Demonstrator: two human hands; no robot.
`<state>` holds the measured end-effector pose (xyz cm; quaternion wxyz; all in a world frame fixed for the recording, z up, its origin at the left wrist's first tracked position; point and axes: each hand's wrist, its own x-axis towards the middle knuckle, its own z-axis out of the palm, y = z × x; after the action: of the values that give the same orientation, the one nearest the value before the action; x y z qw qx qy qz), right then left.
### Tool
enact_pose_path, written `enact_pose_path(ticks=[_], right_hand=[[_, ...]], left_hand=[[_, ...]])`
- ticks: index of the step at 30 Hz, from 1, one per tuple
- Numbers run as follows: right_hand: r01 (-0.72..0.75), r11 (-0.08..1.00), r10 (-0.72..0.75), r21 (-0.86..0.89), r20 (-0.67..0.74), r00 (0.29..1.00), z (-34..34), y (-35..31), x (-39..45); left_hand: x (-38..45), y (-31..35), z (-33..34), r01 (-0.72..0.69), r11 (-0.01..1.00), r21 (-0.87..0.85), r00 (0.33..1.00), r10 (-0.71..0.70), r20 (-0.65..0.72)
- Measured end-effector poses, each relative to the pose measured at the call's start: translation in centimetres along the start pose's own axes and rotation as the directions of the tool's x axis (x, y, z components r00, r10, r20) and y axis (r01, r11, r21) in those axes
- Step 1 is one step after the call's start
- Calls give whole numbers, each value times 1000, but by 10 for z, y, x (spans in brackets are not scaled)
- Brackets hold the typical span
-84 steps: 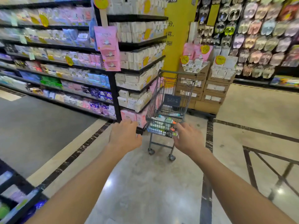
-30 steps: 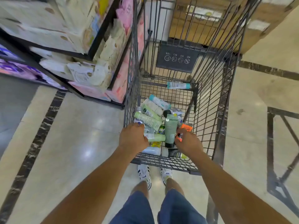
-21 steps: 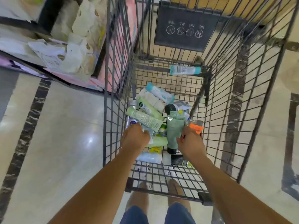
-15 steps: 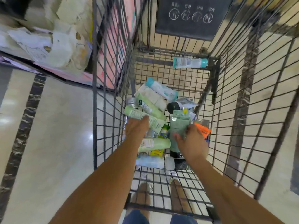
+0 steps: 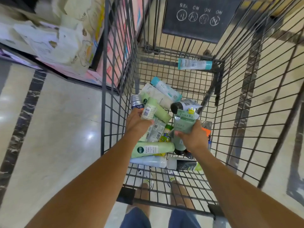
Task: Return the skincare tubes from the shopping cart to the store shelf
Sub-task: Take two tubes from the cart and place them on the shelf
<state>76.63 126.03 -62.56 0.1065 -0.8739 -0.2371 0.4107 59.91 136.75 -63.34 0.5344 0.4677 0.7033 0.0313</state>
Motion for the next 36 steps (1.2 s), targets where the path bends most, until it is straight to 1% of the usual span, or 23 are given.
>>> enact_pose_path(ticks=[4,6,8,10,12,14,16,17,18,20,25,28,31,33,36], right_hand=[[87,990,-87,108,-5,996,-29,-18,-5],[134,982,-132,133,-22,991,-48,-33,-9],[197,971,-195,136,-30,980,-69,-51,-15],[258,959,-257,118,-22,966,-89,-71,-23],[312,945,-312,98,-12,950,-107,-90,-32],[359,929,-359,93,-17,933,-121,-105,-41],[391,915,-391,98,-21,920,-132,-116,-48],[406,908,-406,101,-20,914,-136,-119,-51],[419,902,-420,101,-16,908,-141,-121,-52],[442,891,-444,105,-7,896,-149,-123,-56],[517,846,-528,133,66,847,-167,-127,-67],[574,801,-594,172,98,799,-177,-139,-81],[598,765,-635,240,120,763,-182,-164,-104],[639,722,-687,265,163,708,-178,-188,-126],[691,654,-756,307,223,616,-163,-225,-167]], left_hand=[[-21,6,-21,-70,996,-61,974,81,210],[-37,14,-32,-116,990,-80,956,133,260],[-54,24,-42,-163,983,-84,949,180,259],[-70,33,-51,-258,966,11,950,252,184],[-90,44,-62,-342,935,93,933,326,150],[-108,53,-71,-384,917,104,920,370,131],[-126,59,-78,-416,901,121,909,412,60],[-132,60,-80,-421,902,98,907,421,17],[-138,61,-81,-413,910,39,910,413,-19],[-147,61,-81,-381,922,-66,924,377,-68],[-176,64,-84,-438,879,-189,899,423,-116],[-200,65,-97,-346,871,-348,938,305,-166],[-237,66,-115,-388,835,-390,918,311,-247],[-263,61,-132,-422,775,-471,902,303,-309],[-296,42,-165,-471,701,-536,871,273,-408]])
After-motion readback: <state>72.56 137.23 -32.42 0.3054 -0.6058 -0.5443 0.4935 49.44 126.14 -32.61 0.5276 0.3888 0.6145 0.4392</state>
